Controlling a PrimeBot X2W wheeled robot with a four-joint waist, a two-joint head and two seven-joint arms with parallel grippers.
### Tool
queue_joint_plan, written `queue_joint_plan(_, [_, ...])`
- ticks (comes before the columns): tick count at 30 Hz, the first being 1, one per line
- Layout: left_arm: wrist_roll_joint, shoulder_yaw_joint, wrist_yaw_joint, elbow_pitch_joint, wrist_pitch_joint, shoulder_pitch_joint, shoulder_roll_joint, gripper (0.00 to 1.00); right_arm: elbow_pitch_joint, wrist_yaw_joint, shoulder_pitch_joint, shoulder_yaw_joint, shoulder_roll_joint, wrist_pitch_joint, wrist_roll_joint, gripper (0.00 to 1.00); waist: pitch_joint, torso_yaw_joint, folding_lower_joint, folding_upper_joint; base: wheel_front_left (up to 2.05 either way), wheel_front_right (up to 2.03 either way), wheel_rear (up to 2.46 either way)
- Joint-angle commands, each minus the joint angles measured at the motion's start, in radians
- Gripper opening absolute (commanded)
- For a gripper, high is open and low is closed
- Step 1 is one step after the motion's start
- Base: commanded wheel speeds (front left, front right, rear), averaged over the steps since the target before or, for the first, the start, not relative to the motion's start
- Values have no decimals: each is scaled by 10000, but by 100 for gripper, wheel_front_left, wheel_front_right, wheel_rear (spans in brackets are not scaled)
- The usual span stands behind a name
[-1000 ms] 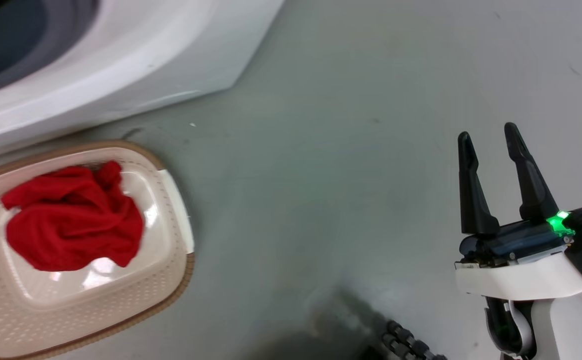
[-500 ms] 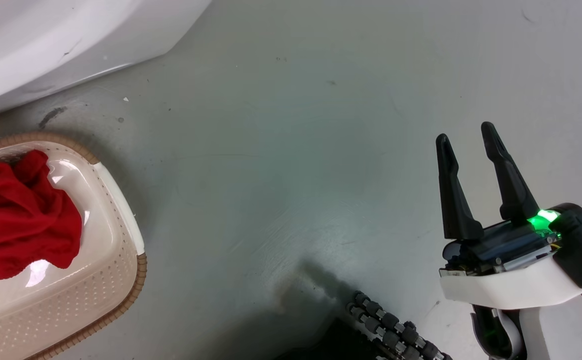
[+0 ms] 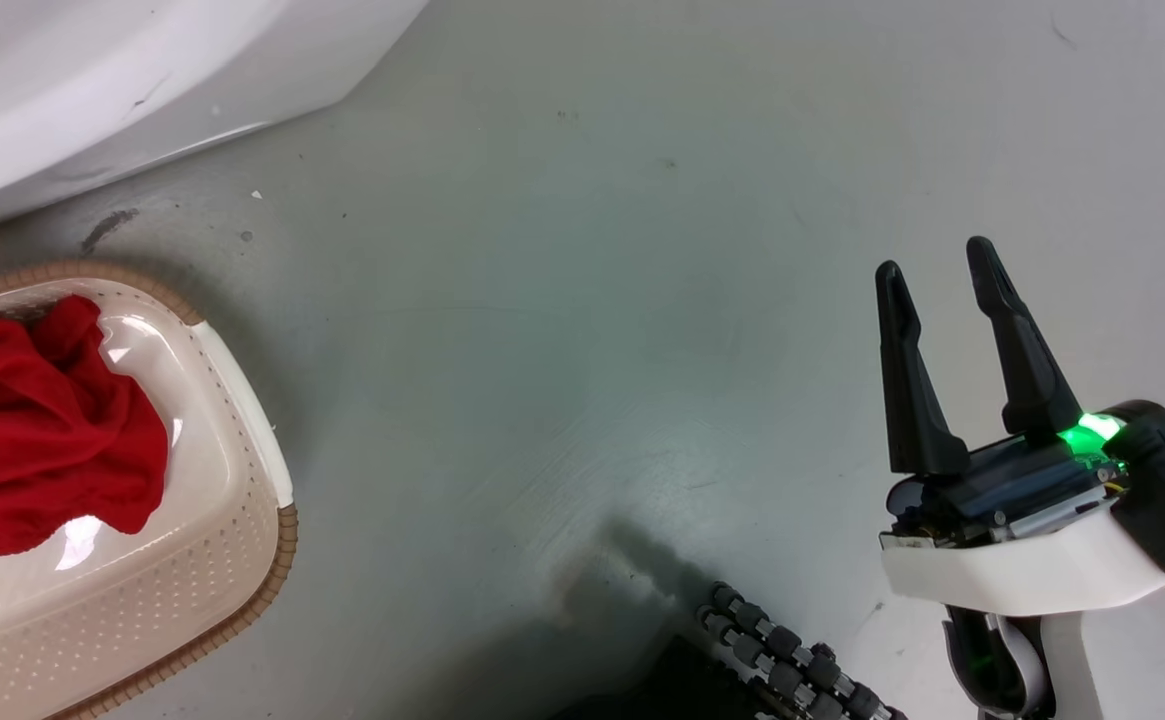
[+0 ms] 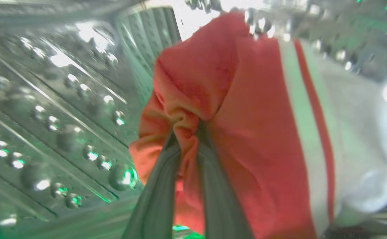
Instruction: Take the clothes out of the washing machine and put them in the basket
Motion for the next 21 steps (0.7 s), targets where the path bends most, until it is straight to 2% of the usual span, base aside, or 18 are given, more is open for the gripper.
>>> queue_joint_plan(1, [-17,25,-35,123,-333,-187,48,0,48,-10,-182,-10,22,-20,-50,100,-109,28,-1,0,0,0,0])
queue_joint_plan(10, [-360,88,-139,629,-1849,-134,-329,0,89,-10,-269,-402,20,-20,-484,100,-873,606,-1,0,0,0,0])
queue_joint_plan(11, [-604,151,-207,857,-2578,278,-528,0,171,-10,-270,-609,20,-20,-670,100,-1280,906,-1,0,0,0,0])
queue_joint_plan(13, [-834,92,-258,1020,-3353,791,-766,0,231,-10,-222,-804,19,-20,-872,100,-1756,1219,-1,0,0,0,0])
queue_joint_plan(21, [-1681,-415,-312,946,-5317,2905,-1487,0,435,-10,72,-1183,14,-20,-1507,100,-3242,2149,-1,0,0,0,0])
